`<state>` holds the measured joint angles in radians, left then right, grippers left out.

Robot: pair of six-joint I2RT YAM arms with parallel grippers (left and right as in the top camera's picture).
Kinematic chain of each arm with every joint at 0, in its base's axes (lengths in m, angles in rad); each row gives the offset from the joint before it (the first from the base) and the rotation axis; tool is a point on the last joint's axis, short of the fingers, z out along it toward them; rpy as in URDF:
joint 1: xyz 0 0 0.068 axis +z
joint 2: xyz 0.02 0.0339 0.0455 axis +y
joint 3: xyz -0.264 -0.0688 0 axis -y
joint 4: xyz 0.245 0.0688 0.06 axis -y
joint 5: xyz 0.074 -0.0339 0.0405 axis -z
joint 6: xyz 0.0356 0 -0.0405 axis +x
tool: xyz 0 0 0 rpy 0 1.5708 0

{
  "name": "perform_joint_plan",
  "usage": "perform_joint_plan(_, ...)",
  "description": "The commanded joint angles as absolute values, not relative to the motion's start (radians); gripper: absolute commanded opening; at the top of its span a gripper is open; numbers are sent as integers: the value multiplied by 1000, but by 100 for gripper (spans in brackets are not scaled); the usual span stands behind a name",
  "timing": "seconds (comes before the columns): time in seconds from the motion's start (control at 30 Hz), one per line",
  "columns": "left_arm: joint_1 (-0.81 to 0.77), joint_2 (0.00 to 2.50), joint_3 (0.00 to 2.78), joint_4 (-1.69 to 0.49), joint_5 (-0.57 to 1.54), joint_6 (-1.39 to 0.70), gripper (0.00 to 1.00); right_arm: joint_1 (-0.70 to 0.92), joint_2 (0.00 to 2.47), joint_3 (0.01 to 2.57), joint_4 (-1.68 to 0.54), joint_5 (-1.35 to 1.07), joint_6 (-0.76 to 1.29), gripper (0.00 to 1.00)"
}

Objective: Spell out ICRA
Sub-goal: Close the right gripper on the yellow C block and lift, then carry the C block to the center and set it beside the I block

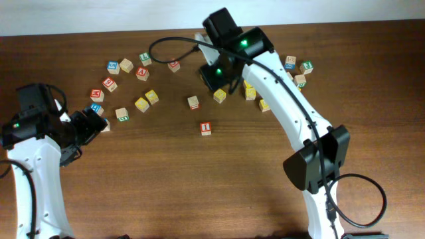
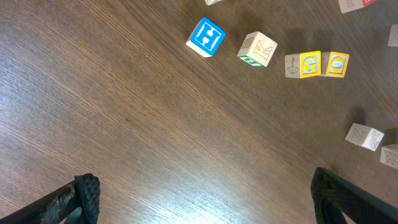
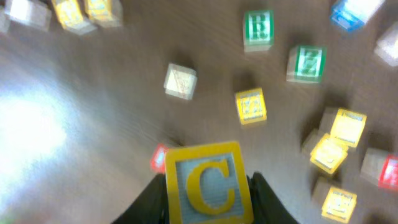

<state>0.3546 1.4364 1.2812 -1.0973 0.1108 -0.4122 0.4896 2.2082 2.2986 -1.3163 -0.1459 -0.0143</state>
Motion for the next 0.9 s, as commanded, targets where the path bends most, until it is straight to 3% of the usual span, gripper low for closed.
perform_joint_plan(0.0,353,1443,1294,-1093,100,-403,99,480,2233,2277,-1417,-126,17,24)
perform_joint_plan(0.13,353,1443,1294,-1093,100,-403,99,479,2234,2164,-1420,-120,17,24)
perform_joint_plan(0.43,353,1443,1294,-1093,100,-403,99,484,2234,1842,-1185,-123,221,24)
perform_joint_plan(0.87,353,1443,1294,-1093,100,-403,99,540,2234,1760,-1039,-146,361,24)
